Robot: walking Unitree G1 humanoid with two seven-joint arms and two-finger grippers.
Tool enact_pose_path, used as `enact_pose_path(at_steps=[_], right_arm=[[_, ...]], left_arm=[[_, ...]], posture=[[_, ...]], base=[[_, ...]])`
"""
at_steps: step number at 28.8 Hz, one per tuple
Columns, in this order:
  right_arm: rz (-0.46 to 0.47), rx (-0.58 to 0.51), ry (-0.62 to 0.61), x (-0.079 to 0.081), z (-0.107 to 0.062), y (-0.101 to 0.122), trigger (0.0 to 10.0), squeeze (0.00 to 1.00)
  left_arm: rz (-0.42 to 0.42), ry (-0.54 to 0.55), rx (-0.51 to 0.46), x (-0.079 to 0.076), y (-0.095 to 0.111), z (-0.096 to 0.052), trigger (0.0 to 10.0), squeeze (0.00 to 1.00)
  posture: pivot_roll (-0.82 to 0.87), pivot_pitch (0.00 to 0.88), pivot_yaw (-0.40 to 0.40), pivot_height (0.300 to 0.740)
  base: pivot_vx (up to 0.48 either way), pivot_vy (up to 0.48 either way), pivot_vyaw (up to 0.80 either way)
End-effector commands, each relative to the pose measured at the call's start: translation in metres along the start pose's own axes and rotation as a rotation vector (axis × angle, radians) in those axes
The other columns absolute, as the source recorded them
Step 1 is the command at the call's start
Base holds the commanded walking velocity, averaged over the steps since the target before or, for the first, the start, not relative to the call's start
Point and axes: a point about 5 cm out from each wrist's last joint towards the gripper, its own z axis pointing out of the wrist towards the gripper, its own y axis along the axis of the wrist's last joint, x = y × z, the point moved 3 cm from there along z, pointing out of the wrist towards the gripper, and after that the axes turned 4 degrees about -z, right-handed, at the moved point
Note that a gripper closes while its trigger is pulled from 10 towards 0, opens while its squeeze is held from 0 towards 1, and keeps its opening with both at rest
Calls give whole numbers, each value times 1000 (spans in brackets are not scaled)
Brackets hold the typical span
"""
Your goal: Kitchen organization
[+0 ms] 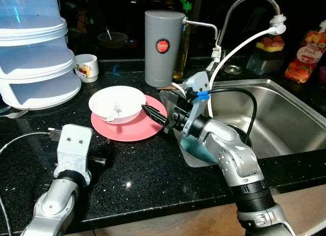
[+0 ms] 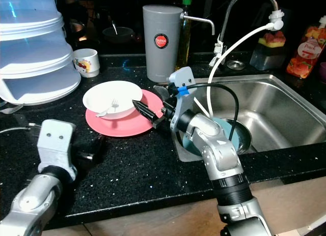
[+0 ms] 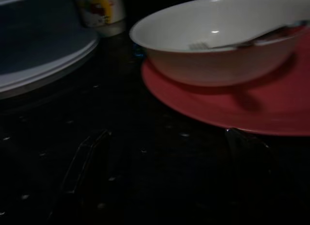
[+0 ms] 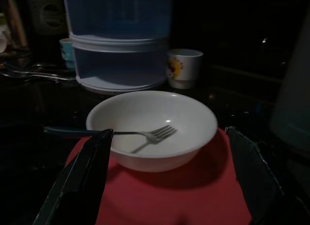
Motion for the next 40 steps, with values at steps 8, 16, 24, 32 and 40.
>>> enact_pose_path(at_steps=[8,16,24,32,40], right_arm=[[-25,-20,-58,-14,0,5,10000,0],[-30,-19,-66,-15,-1,5,10000,0],[-33,-21,-69,-17,-2,6,10000,0],[-32,-21,-59,-16,0,6,10000,0],[-30,-20,-65,-17,-1,6,10000,0]], left_arm=[[-15,-52,68,16,-20,23,10000,0],[27,-166,80,13,-19,35,10000,0],[12,-455,52,-31,-12,26,10000,0],[3,-573,15,-55,-9,26,10000,0],[-11,-632,-24,-67,-4,33,10000,0]], posture=[[11,51,-36,740],[2,50,-32,740],[3,50,-37,740],[1,51,-44,740],[-3,47,-43,740]], base=[[0,0,0],[0,0,0],[0,0,0],[0,0,0],[0,0,0]])
